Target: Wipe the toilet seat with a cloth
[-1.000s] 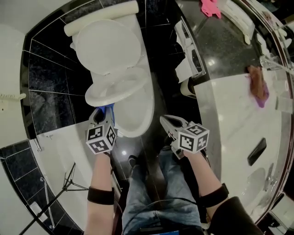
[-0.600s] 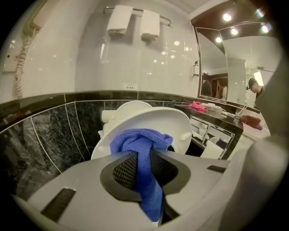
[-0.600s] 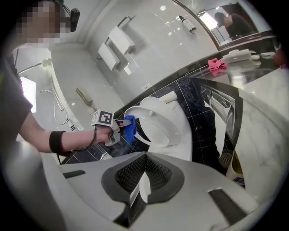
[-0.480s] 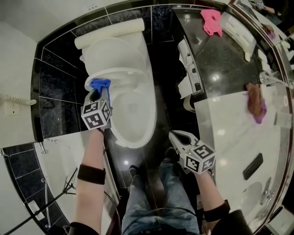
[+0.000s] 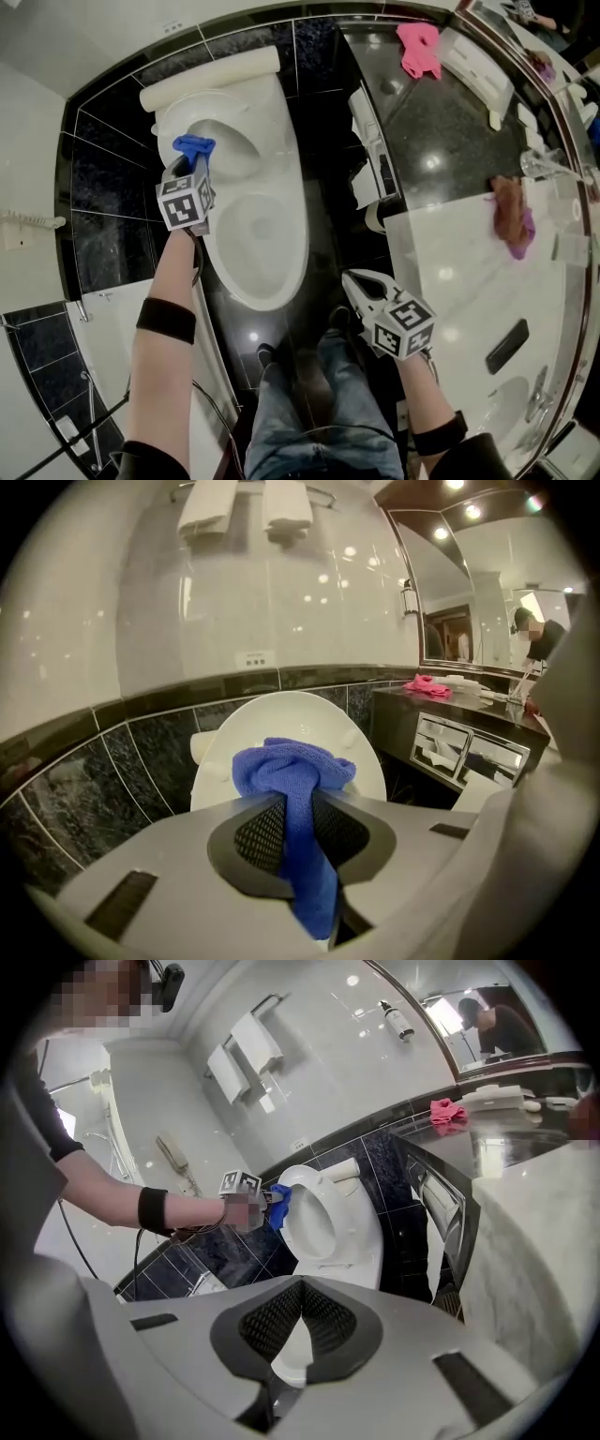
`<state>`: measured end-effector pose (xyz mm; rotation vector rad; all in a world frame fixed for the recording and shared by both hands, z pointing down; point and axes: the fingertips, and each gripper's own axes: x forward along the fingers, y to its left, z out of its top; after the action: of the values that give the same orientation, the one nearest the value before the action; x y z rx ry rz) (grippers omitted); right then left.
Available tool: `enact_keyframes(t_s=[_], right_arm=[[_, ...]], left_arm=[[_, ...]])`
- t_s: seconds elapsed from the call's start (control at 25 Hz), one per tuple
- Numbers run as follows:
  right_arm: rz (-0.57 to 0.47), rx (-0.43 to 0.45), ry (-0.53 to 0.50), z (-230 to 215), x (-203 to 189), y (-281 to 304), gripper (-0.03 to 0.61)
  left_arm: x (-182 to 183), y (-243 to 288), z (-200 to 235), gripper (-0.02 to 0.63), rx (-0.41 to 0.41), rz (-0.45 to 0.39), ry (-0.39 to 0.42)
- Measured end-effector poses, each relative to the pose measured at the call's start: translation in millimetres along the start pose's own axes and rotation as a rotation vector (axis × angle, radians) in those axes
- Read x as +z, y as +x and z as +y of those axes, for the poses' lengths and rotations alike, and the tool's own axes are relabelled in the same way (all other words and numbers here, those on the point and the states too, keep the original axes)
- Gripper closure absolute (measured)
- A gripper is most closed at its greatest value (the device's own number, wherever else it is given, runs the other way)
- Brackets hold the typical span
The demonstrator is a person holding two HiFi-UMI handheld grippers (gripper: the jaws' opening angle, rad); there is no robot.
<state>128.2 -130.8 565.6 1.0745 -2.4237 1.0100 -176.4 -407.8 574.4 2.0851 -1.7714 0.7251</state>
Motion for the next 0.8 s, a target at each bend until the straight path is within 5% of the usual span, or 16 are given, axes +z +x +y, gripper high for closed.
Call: enact_keyframes(t_s=[0.44,0.8], right_arm=[[0.017,0.007,-0.032,16.9,12.6,3.0,0.577],[0.028,0.002,-0.101,68.0,30.5,-18.5,0.577]], left_arm=[[9.1,-36.3,-7.9,0.543,-0.03,0.003,0.01],[27.5,-162.7,-18.6,0.543,-0.071,-0.026,-0.031]])
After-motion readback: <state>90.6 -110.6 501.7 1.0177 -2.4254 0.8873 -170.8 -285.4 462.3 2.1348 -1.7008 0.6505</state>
